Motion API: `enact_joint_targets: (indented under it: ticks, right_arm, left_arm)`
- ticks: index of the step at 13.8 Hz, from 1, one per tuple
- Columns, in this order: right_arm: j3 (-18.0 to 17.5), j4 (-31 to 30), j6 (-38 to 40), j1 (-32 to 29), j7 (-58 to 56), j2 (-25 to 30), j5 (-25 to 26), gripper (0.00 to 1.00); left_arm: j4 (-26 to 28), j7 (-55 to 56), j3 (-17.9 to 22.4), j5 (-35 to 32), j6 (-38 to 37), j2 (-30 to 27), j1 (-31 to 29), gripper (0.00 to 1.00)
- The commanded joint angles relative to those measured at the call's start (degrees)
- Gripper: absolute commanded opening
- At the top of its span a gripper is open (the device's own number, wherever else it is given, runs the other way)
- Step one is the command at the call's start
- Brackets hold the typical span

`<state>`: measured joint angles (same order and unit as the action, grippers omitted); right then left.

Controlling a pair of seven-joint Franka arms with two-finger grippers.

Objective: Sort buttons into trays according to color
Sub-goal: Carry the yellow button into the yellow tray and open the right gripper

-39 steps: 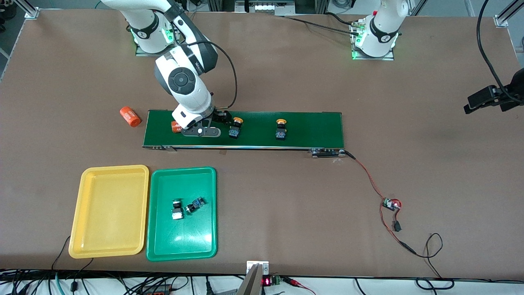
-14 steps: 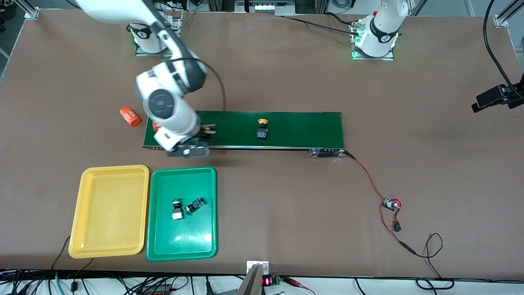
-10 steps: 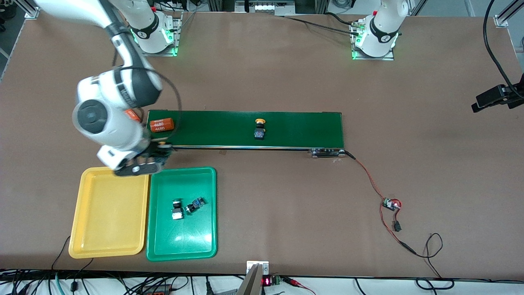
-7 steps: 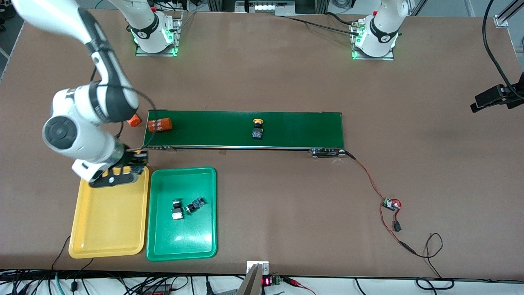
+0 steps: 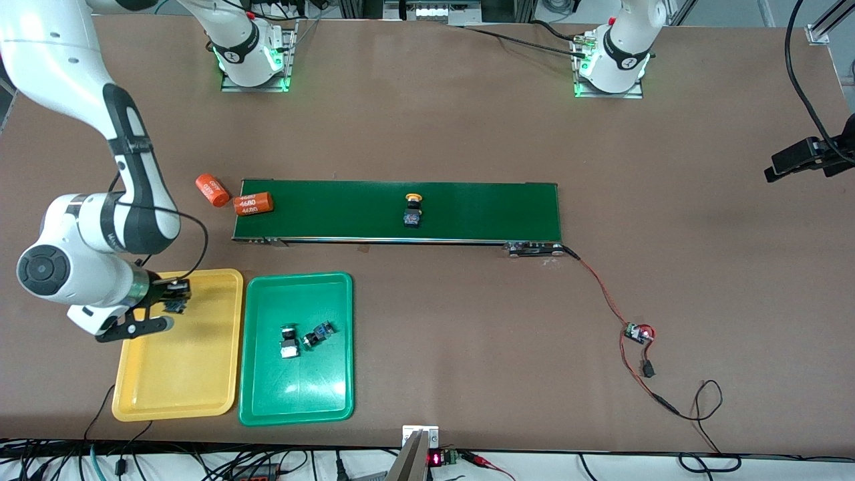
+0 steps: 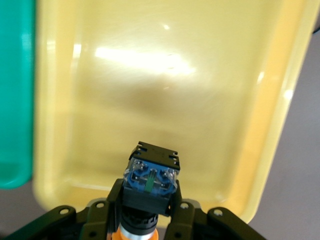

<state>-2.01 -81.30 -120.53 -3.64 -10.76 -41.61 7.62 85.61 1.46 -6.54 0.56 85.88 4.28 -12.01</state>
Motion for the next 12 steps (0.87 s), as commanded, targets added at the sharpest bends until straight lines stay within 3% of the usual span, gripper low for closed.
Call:
enact_joint_targets:
  ticks: [1,3,7,9,10,12]
  right_arm:
    - [0.60,2.46,-3.56,-1.27,-2.59,-3.39,0.91,0.10]
    - [0.61,2.38,-6.38,-2.76,-4.87,-4.88,0.91,0.10]
    - [0.61,2.29,-7.18,-4.18,-5.67,-5.86,0.91,0.38]
    - [0.61,2.29,-7.18,-4.18,-5.15,-5.86,0.64,0.62]
    - [0.52,2.29,-7.18,-4.18,-4.36,-5.77,0.21,0.99]
    - [0.52,2.11,-6.74,-4.18,-4.70,-5.42,0.20,1.00]
  left_arm:
    - [0.26,-1.29,-0.32,0.58,-0.89,-0.68,-0.39,1.00]
    - [0.26,-1.29,-0.32,0.58,-0.89,-0.68,-0.39,1.00]
    - [0.26,-1.29,-0.32,0.58,-0.89,-0.68,-0.39,1.00]
    - [0.26,-1.29,-0.23,0.58,-0.89,-0.59,-0.39,1.00]
    - [0.26,-1.29,-0.32,0.58,-0.89,-0.59,-0.39,1.00]
    - [0.26,-1.29,-0.32,0.49,-0.80,-0.59,-0.39,1.00]
